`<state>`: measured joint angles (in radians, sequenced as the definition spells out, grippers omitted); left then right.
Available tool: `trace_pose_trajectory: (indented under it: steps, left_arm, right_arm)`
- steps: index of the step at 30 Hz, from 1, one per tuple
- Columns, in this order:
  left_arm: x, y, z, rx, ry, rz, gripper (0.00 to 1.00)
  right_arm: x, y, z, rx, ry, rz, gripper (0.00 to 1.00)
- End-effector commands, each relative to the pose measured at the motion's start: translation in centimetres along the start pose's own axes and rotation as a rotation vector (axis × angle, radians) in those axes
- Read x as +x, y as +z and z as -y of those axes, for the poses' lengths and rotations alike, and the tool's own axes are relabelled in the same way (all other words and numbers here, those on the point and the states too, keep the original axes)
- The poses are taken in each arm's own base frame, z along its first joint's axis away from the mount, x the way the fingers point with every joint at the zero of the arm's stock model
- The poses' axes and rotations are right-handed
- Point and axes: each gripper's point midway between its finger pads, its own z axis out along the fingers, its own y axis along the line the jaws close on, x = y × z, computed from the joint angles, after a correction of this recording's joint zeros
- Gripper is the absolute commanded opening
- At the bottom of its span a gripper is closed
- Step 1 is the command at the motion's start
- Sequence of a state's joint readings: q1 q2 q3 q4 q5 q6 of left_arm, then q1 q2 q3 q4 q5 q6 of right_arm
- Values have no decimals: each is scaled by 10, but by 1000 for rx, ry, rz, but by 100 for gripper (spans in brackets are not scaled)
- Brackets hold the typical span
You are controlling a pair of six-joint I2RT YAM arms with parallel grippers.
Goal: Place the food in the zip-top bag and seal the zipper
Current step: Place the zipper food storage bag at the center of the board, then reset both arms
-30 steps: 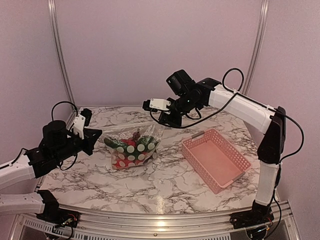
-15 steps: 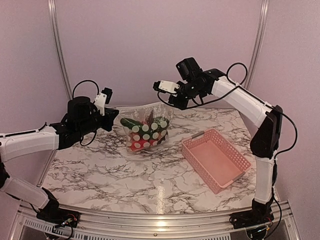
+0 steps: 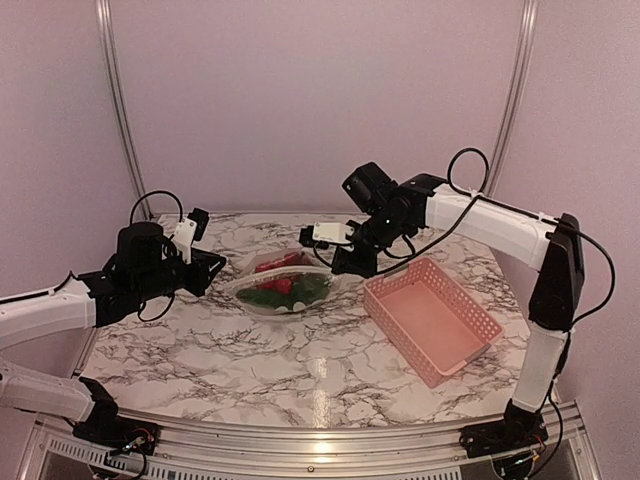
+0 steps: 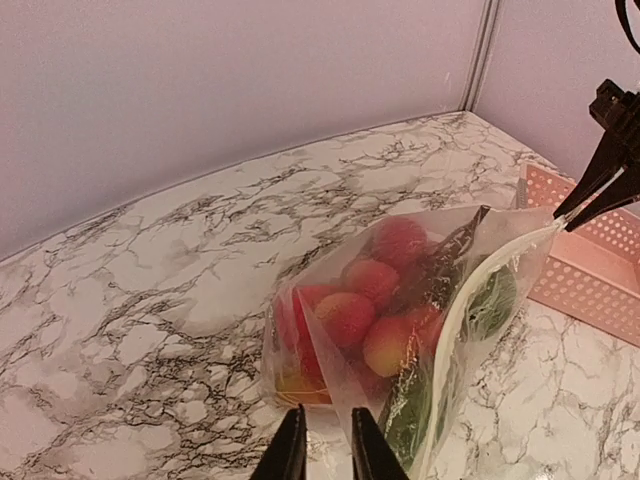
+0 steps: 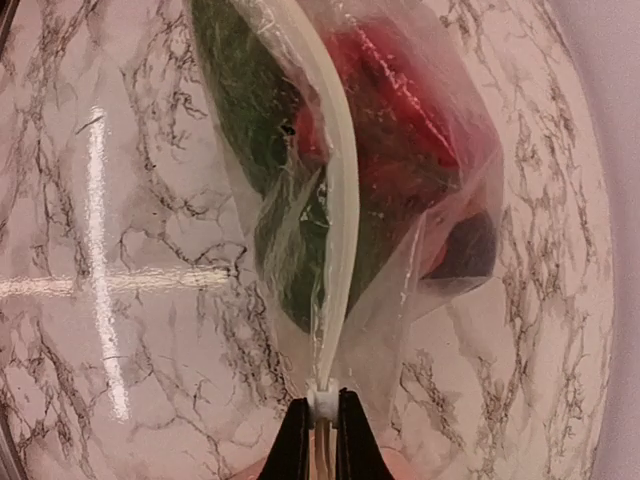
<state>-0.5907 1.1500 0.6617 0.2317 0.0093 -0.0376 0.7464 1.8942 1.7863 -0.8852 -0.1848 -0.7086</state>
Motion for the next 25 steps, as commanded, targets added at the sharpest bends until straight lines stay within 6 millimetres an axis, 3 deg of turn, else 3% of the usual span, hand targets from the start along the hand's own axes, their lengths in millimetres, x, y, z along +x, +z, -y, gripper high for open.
trace_pose_trajectory:
  steps: [1, 3, 6, 9, 11, 13, 16, 21, 23, 25]
  left_arm:
    - [22, -30, 10, 58, -60, -93, 26]
    - [22, -47, 15, 86, -40, -124, 30]
    - [3, -72, 1, 3, 7, -99, 44]
    - [-26, -88, -30, -185, 31, -28, 62]
    - [-43, -89, -44, -273, 16, 14, 73]
    - [-60, -84, -55, -343, -5, 32, 81]
    - [-95, -71, -69, -448, -10, 43, 98]
    - [-162, -61, -89, -590, -109, 153, 99]
    - [-174, -51, -91, -600, -162, 148, 99]
    - [-177, -35, -88, -576, -192, 126, 99]
  right_arm:
    - [-7, -6, -94, -264, -52, 21, 14]
    - [-9, -18, -105, -305, -34, 38, 29]
    - [-14, -46, -88, -235, -22, 68, 48]
    - [-18, -85, -34, -97, 81, 149, 63]
    - [-8, -108, 8, 14, 161, 179, 74]
    - [8, -131, 49, 143, 242, 190, 96]
    - [33, -172, 104, 299, 406, 251, 99]
    - [83, -253, 188, 660, 665, 386, 98]
    - [101, -279, 206, 809, 723, 406, 98]
    - [109, -289, 208, 885, 716, 411, 98]
